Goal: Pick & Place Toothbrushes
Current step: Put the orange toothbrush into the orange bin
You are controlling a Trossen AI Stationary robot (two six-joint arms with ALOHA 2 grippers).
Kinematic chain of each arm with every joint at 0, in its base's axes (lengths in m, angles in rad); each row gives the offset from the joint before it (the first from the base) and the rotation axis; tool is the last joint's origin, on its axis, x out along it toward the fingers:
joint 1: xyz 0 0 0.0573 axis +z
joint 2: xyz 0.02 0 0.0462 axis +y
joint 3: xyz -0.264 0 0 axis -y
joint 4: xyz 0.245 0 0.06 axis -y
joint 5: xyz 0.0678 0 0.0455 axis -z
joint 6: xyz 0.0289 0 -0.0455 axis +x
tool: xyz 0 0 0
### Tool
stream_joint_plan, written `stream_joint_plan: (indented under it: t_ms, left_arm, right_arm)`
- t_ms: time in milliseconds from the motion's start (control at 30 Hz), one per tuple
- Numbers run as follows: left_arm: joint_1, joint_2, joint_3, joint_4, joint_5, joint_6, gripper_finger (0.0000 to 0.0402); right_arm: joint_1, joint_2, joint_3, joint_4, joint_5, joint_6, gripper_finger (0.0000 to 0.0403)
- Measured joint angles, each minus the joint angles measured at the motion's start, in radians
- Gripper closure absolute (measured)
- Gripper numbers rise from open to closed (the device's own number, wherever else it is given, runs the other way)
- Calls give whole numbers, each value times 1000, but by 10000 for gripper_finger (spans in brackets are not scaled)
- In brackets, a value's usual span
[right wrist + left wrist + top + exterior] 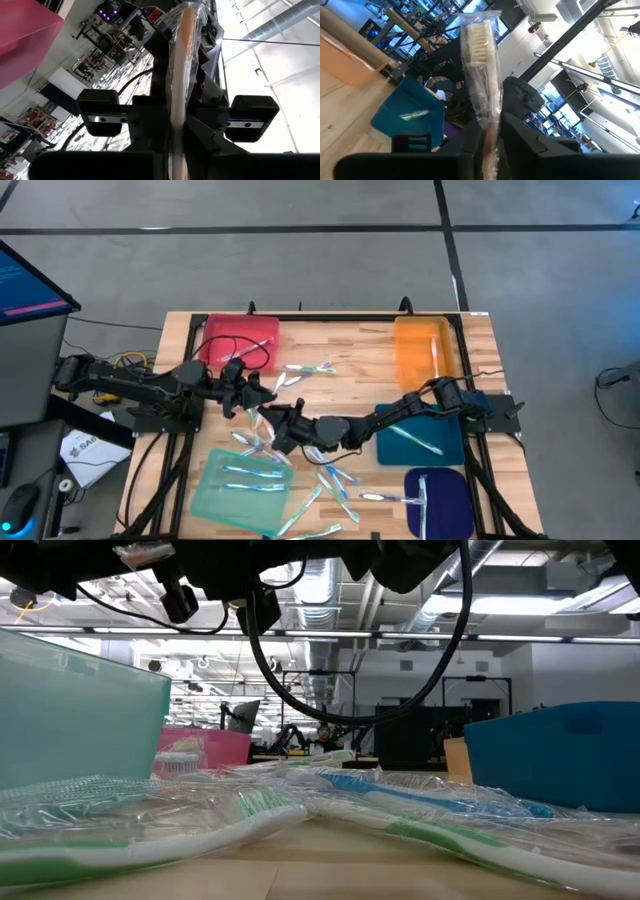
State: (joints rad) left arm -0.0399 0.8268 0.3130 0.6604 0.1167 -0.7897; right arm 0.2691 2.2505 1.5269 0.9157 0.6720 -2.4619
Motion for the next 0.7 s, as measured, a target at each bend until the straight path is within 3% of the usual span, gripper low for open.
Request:
stream_joint_plan:
  t_ms: [267, 567, 700]
  left_arm:
    - [1, -7, 0, -1, 2, 157, 301]
    - [30, -45, 0, 7, -76, 339, 263]
    - [56, -48, 0, 8, -85, 351, 251]
  right_arm:
    - [4, 0, 0, 4, 28, 66, 383]
    - [17, 0, 0, 5, 79, 164, 383]
    - [17, 0, 0, 5, 78, 201, 383]
